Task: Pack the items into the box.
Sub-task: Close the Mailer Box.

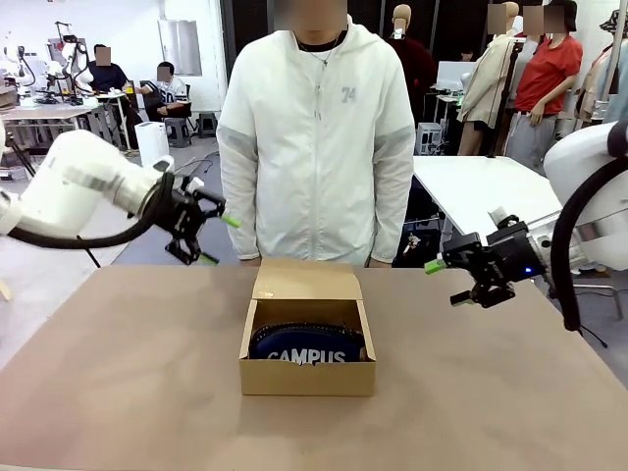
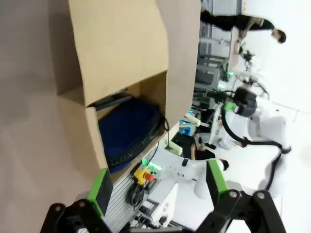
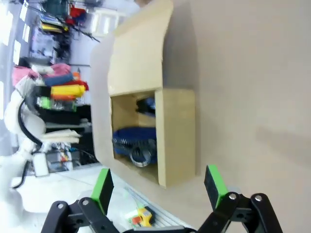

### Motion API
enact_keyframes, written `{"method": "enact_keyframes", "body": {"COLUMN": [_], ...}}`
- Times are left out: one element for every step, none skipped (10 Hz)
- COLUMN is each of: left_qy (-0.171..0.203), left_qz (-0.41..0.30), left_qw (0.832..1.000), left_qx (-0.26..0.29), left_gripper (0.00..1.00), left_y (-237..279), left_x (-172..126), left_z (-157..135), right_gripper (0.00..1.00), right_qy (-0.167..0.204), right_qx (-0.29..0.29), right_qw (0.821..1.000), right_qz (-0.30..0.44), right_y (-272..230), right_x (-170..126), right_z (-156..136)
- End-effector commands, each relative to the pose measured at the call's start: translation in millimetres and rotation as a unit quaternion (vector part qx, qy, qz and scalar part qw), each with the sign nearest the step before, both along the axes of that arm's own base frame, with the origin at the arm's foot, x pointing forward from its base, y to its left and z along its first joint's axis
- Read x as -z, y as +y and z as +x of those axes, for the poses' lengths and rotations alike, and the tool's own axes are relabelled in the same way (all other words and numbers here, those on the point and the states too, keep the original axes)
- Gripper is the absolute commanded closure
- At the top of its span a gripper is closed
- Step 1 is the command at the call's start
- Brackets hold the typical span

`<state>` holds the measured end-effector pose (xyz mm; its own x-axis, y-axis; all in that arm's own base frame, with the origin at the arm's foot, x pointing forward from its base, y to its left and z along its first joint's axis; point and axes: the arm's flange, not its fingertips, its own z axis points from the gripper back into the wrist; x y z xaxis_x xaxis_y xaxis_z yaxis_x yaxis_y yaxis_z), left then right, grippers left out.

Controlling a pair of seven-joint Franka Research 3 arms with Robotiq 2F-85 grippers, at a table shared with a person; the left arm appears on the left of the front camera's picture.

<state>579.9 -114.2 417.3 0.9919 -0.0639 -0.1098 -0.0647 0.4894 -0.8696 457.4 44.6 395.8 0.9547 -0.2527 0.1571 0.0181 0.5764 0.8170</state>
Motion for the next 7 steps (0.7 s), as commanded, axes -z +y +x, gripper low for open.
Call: {"method": "enact_keyframes", "body": {"left_qy": [-0.009,-0.004,0.001,0.021,0.030,0.026,0.043], "left_qz": [-0.054,-0.076,-0.112,-0.095,-0.126,-0.146,-0.136], "left_qw": [0.998,0.997,0.993,0.995,0.991,0.989,0.989], "left_qx": [0.007,0.016,0.040,0.011,0.014,-0.005,-0.027], "left_gripper": [0.00,0.00,0.00,0.00,0.00,0.00,0.00], "left_y": [9.4,8.1,5.5,0.7,-5.0,-10.0,-7.2], "left_x": [30.9,55.6,76.1,98.8,117.2,134.2,134.0], "left_z": [-23.0,-12.2,3.6,23.2,42.7,57.5,60.3], "right_gripper": [0.00,0.00,0.00,0.00,0.00,0.00,0.00], "right_qy": [-0.032,-0.019,-0.019,-0.016,-0.022,-0.045,-0.078], "right_qx": [0.025,0.027,0.036,0.038,0.034,0.056,0.063], "right_qw": [0.998,0.998,0.997,0.997,0.997,0.994,0.991], "right_qz": [0.037,0.047,0.059,0.063,0.067,0.080,0.088], "right_y": [22.8,35.0,46.2,61.0,76.5,88.1,85.6], "right_x": [28.6,53.0,72.1,87.5,99.9,107.2,97.5], "right_z": [36.3,56.9,70.7,81.2,87.3,92.0,84.3]}}
